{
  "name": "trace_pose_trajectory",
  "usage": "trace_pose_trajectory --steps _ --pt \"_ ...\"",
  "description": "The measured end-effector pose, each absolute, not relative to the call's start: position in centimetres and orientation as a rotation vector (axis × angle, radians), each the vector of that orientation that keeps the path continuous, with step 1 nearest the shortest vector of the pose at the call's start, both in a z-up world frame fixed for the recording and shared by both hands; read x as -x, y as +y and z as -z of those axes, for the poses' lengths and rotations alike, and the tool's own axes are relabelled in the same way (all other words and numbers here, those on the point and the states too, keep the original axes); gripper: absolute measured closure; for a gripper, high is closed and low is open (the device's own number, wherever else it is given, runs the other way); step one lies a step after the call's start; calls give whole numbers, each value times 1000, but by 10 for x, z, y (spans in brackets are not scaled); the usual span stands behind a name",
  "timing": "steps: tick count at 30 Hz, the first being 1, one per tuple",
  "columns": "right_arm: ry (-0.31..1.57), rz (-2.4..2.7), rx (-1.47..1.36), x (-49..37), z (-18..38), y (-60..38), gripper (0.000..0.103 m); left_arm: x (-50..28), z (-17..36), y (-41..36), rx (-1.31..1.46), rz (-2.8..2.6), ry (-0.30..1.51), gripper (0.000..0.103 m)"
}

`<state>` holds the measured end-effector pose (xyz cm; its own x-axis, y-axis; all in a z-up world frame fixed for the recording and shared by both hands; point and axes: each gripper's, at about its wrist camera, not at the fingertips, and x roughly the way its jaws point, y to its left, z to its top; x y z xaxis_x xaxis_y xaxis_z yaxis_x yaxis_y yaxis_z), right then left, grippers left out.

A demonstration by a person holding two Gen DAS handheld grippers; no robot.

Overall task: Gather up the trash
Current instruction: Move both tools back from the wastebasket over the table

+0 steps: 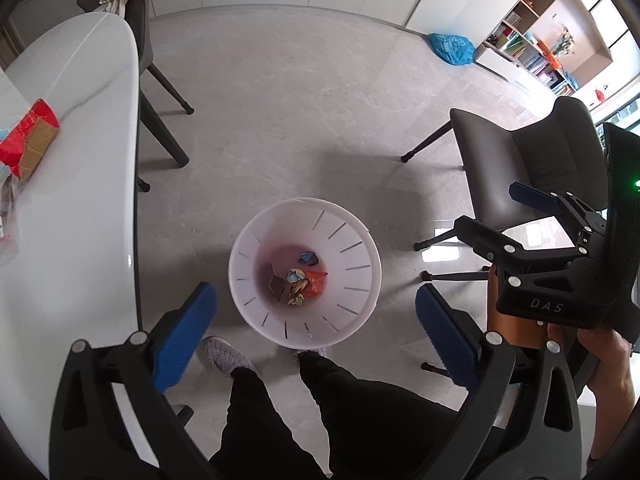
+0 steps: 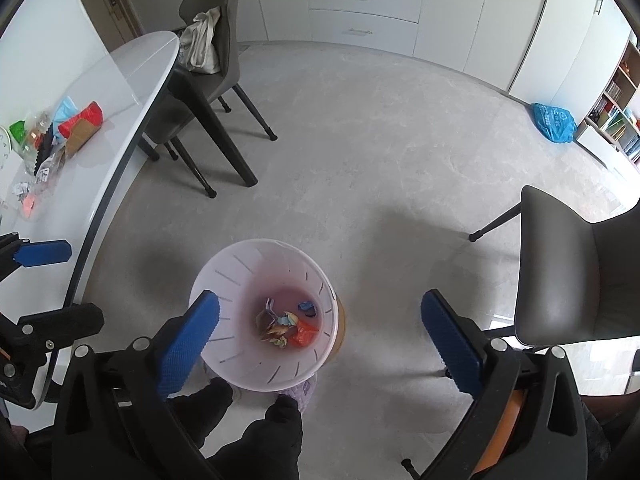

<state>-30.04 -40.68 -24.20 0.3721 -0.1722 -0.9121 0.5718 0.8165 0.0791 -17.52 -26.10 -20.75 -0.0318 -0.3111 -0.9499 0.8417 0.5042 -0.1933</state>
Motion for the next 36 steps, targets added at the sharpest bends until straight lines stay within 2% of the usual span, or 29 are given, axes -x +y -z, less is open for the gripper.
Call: trace_pose_trajectory --steps 11,20,26,36 --pt "1082 485 -399 286 228 -388 3 150 197 -235 -489 915 1251 8" --pt "1020 351 -324 210 194 -335 3 71 169 -139 -388 664 1143 8" --pt "989 230 -261 153 175 -287 3 21 168 -66 -292 525 1143 8" --pt "984 91 -161 88 161 -224 3 -32 174 -8 -184 398 1164 8"
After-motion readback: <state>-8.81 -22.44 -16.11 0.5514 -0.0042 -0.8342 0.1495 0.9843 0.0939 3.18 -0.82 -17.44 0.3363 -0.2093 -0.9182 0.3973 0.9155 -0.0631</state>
